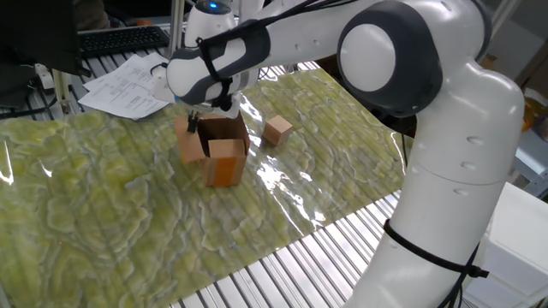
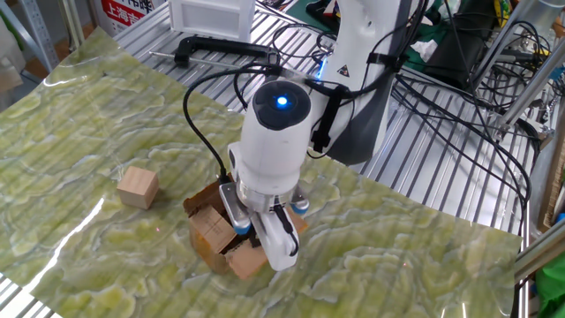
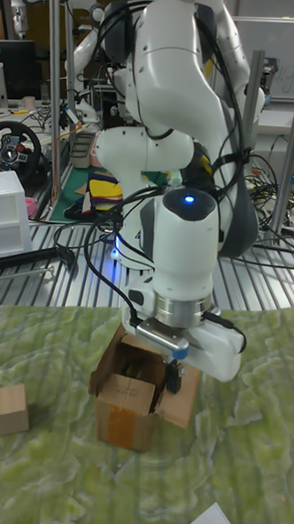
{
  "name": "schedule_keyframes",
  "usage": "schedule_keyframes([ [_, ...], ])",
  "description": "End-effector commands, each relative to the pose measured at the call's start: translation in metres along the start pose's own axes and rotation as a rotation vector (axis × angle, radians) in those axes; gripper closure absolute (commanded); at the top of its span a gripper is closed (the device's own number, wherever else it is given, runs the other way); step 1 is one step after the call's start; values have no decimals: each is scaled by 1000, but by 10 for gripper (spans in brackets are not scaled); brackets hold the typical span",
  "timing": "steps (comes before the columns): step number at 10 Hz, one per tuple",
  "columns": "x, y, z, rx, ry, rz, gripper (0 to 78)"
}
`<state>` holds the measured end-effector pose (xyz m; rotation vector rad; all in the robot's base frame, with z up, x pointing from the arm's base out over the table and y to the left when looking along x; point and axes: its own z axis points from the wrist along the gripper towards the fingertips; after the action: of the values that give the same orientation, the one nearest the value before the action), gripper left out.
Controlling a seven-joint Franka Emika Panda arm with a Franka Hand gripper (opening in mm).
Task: Open a box
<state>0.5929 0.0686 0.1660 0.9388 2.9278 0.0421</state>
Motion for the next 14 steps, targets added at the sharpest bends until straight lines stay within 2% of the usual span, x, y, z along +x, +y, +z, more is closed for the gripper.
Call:
schedule_keyframes([
  [1, -1, 2, -21, 12, 19, -10, 776],
  [3, -2, 1, -31, 22, 25, -22, 776],
  [4, -2, 0, -35, 41, 19, -38, 776],
  [6, -2, -4, -32, 57, 9, -61, 776],
  [8, -2, -11, -30, 57, 9, -79, 776],
  [10, -3, -27, -26, 53, 10, -97, 776],
  [14, -4, -47, -17, 46, 0, -126, 776],
])
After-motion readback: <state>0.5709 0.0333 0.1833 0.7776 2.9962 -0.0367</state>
